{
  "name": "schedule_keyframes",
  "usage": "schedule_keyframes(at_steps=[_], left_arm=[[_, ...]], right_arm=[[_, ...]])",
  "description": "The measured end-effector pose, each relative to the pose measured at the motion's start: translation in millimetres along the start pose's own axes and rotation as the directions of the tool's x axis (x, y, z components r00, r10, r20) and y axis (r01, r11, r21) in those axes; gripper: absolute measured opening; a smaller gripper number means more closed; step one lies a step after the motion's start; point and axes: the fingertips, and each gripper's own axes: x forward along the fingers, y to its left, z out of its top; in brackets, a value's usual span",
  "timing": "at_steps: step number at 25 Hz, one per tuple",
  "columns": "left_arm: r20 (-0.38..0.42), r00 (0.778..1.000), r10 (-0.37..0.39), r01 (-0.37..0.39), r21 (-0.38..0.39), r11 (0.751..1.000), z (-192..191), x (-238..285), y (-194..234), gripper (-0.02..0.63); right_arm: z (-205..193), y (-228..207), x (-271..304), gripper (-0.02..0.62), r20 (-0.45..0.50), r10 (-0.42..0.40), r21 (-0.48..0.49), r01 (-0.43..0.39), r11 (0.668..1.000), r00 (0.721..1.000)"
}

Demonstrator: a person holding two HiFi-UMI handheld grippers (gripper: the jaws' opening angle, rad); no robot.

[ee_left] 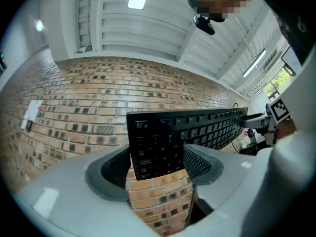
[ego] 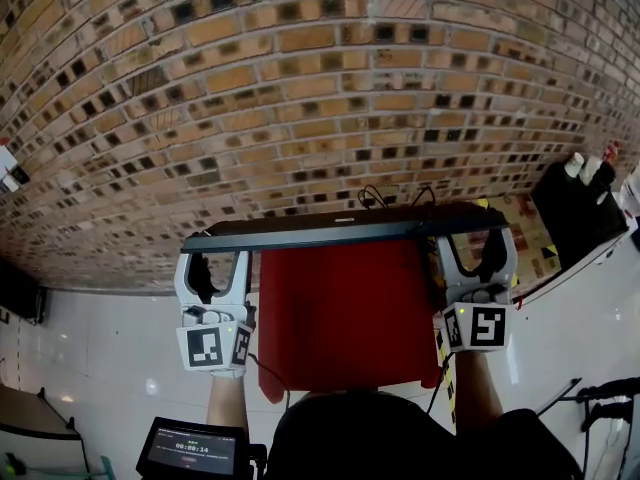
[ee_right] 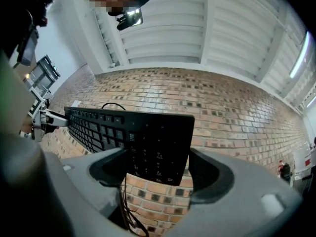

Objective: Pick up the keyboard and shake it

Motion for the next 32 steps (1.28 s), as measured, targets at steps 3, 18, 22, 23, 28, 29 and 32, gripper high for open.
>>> schedule_keyframes(at_steps=[3, 18, 22, 23, 28, 29, 32], left_arm=[[0.046, 0.999, 0.004, -0.004, -0.016, 1.000, 5.8, -4.3, 3.6, 0.348], [0.201, 0.977, 0.066, -0.030, -0.180, 0.983, 3.1, -21.7, 21.0, 0.324], [0.199, 0.979, 0.053, -0.027, -0.134, 0.991, 10.4, -20.0, 19.6, 0.324], [0.196, 0.979, 0.049, -0.025, -0.120, 0.992, 12.6, -19.3, 18.3, 0.324], [0.183, 0.983, 0.028, -0.021, -0.041, 0.999, 24.0, -18.4, 9.0, 0.324], [0.183, 0.983, 0.022, -0.019, -0.022, 1.000, 27.0, -18.0, 6.7, 0.324], [0.187, 0.982, 0.005, -0.012, 0.034, 0.999, 38.4, -15.9, -0.4, 0.324]], right_arm=[[16.9, 2.6, -0.5, 0.353, 0.041, 0.006, -0.030, -0.005, 1.000, 0.999], [108.2, 31.1, -17.0, 0.353, 0.280, 0.064, -0.328, 0.033, 0.944, 0.958], [95.7, 24.8, -14.6, 0.353, 0.252, 0.051, -0.270, 0.020, 0.963, 0.966], [91.6, 22.4, -14.7, 0.353, 0.244, 0.044, -0.253, 0.020, 0.967, 0.969], [68.8, 9.0, -18.5, 0.353, 0.208, 0.010, -0.161, 0.024, 0.987, 0.978], [64.0, 5.4, -20.2, 0.353, 0.209, 0.005, -0.150, 0.027, 0.988, 0.978], [52.6, -2.4, -25.6, 0.353, 0.216, -0.021, -0.096, 0.042, 0.994, 0.976]])
